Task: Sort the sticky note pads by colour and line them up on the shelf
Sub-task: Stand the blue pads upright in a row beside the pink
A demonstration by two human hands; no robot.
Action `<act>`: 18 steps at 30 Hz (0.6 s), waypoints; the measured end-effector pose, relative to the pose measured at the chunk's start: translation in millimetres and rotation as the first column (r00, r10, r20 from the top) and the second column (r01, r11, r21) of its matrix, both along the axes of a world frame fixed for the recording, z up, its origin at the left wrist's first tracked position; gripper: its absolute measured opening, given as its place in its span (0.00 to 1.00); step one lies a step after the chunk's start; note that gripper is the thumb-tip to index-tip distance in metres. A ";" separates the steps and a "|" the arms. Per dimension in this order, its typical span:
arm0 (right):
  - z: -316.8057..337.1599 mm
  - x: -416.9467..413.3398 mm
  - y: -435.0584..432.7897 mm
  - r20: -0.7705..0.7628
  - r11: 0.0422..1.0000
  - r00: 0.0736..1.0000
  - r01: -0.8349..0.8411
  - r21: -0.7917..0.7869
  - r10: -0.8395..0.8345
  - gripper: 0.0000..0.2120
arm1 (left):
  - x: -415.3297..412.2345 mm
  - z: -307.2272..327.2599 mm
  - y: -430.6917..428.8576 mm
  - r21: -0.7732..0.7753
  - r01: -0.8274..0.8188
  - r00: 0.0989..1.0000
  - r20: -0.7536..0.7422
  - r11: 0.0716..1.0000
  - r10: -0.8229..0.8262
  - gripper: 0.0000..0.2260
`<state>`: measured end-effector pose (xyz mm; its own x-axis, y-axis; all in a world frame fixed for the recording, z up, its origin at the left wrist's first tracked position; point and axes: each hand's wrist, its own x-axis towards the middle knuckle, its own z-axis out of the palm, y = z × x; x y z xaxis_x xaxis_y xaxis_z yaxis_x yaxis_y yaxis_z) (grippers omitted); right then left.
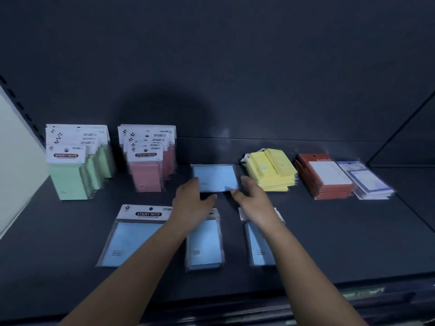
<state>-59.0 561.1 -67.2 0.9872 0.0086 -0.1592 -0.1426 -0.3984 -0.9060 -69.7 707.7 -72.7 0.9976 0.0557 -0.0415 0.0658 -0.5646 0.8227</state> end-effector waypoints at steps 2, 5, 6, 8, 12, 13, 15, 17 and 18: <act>-0.9 7.5 8.5 -0.010 0.995 0.999 0.035 0.097 -0.034 0.13 | -0.7 -2.6 2.7 -0.121 0.024 1.000 -0.010 0.992 -0.026 0.10; -3.4 12.5 14.1 0.039 0.962 0.981 0.179 0.207 -0.191 0.07 | -2.2 -1.2 5.2 -0.234 -0.022 0.998 0.044 0.972 0.033 0.10; -4.4 12.7 15.0 0.044 0.940 0.968 0.228 0.256 -0.247 0.06 | -1.8 -1.8 6.2 -0.249 -0.046 0.996 0.062 0.967 0.063 0.11; -5.8 12.8 16.8 -0.008 0.864 0.943 0.307 0.400 -0.332 0.05 | -2.4 -2.2 9.4 -0.286 -0.141 0.984 0.061 0.948 0.165 0.13; -4.2 13.0 21.6 -0.140 0.736 0.930 0.356 0.576 -0.341 0.07 | -5.8 -2.7 21.2 -0.517 -0.297 0.939 -0.005 0.803 0.344 0.01; -4.5 12.6 23.3 -0.112 0.751 0.941 0.323 0.575 -0.319 0.09 | -6.1 -2.6 25.3 -0.574 -0.321 0.928 -0.031 0.753 0.372 0.03; -4.2 9.1 27.8 -0.028 0.808 0.968 0.223 0.545 -0.248 0.13 | -6.0 -2.3 35.0 -0.655 -0.355 0.910 -0.078 0.667 0.408 0.06; -1.7 3.6 34.2 0.033 0.875 0.989 0.113 0.471 -0.146 0.19 | -8.4 -1.2 45.1 -0.672 -0.369 0.906 -0.106 0.642 0.410 0.07; 0.5 0.1 38.5 0.054 0.902 0.995 0.052 0.428 -0.083 0.21 | -11.0 -0.3 50.5 -0.676 -0.370 0.907 -0.114 0.637 0.405 0.08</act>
